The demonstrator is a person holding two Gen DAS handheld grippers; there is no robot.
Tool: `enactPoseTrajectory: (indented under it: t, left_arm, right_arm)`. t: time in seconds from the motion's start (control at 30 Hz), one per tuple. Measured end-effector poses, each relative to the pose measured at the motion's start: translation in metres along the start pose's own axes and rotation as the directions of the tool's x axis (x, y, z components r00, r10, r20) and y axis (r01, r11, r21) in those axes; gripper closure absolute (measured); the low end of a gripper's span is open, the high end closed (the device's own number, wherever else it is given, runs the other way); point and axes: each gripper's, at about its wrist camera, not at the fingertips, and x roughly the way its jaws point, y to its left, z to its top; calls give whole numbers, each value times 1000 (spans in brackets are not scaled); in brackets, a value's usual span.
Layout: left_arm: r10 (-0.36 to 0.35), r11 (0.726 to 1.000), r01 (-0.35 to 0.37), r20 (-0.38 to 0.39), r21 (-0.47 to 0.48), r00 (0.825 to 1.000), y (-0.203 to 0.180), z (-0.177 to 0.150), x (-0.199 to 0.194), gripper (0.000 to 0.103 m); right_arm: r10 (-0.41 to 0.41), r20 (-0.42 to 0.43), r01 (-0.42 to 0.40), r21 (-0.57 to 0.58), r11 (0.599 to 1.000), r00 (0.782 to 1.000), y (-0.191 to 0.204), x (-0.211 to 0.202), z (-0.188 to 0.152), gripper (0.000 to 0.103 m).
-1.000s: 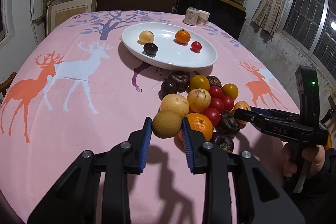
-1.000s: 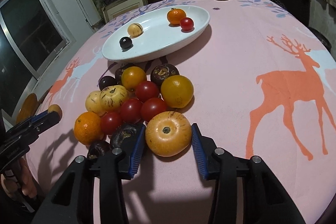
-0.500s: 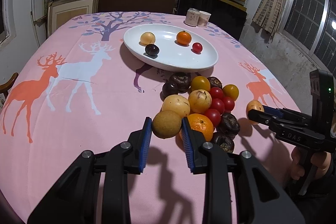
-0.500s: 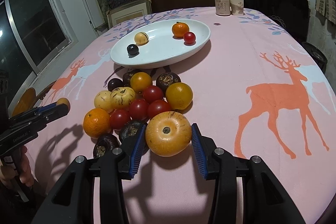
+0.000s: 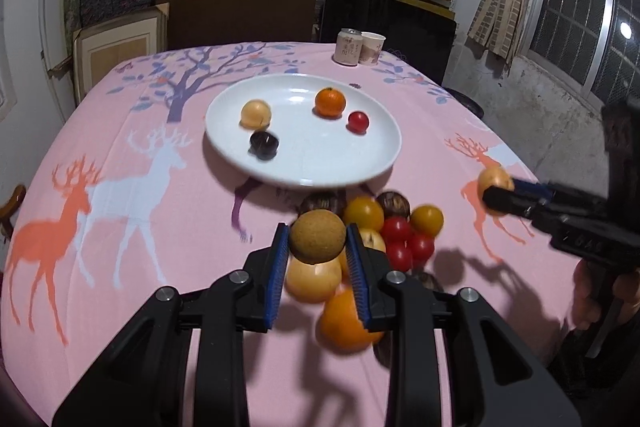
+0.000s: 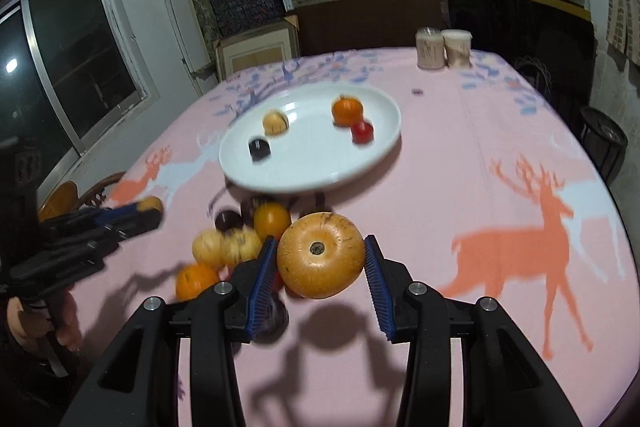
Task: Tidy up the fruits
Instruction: 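Carry both fruits onto the white plate and open both tools, then grasp a tangerine with the left tool while the right tool grasps a dark purple fruit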
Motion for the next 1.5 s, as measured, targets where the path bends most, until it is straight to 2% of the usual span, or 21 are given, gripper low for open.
enactPoseTrajectory:
  t: [0.13, 0.27, 0.37, 0.5, 0.6, 0.63, 0.7, 0.77, 0.8, 1.0, 1.1, 1.2, 1.27, 1.3, 1.4, 1.5]
  left_arm:
    - [-5, 999, 6, -38, 38, 999, -8, 37, 43, 75]
    - [-7, 998, 12, -96, 60, 995, -9, 62, 96, 75]
    - [-14, 999, 22, -148, 48, 989, -5, 73, 132, 75]
    - [-6, 999, 14, -177, 43, 984, 1, 79, 156, 74]
    - [-9, 1000, 12, -164, 16, 986, 10, 80, 158, 49]
    - [-9, 1000, 12, -154, 13, 988, 12, 80, 156, 46]
    - [-4, 1000, 7, -146, 21, 989, 14, 79, 152, 45]
    - [7, 1000, -4, -133, 21, 991, 14, 78, 144, 37]
    - [10, 1000, -8, -118, 20, 993, 14, 78, 139, 31]
    - [10, 1000, -9, -54, 29, 999, 11, 65, 92, 29]
    - [23, 999, -22, -34, 39, 999, 10, 42, 64, 17]
    - [-1, 1000, 2, -43, 23, 999, 11, 11, 42, 16]
    - [-2, 1000, 3, -62, 23, 998, 8, -11, 32, 14]
    - [0, 1000, 2, -67, 27, 998, 6, -23, 27, 13]
    - [20, 998, -15, -74, 60, 997, -3, -49, 19, 11]
    - [46, 997, -41, -83, 58, 995, -9, -63, 21, 10]
  right_arm:
    - [60, -9, -60, -11, 998, 998, 0, 25, 52, 59]
    - [100, -73, -97, 46, 994, 992, -9, 80, 94, 59]
    - [129, -145, -118, 83, 990, 981, -12, 131, 112, 59]
    - [104, -224, -93, 59, 994, 969, -6, 187, 118, 59]
    - [93, -228, -83, 55, 995, 969, -6, 204, 117, 59]
    - [91, -218, -82, 50, 995, 972, -6, 205, 117, 59]
    - [89, -191, -81, 50, 995, 978, -7, 200, 117, 51]
    - [73, -164, -66, 49, 997, 984, -10, 192, 118, 39]
    - [72, -147, -65, 52, 997, 987, -12, 186, 118, 37]
    - [75, -85, -71, 56, 996, 994, -15, 129, 111, 36]
    - [90, -68, -86, 66, 994, 994, -15, 94, 87, 36]
    - [116, -56, -113, 44, 993, 992, -9, 65, 53, 35]
    - [86, -42, -85, 37, 996, 995, -7, 49, 27, 16]
    - [73, -29, -72, 35, 997, 997, -5, 42, 15, 12]
    - [44, 1, -44, 25, 999, 999, -2, 25, -16, 10]
    - [56, 2, -56, 66, 996, 998, -3, 18, -35, 10]
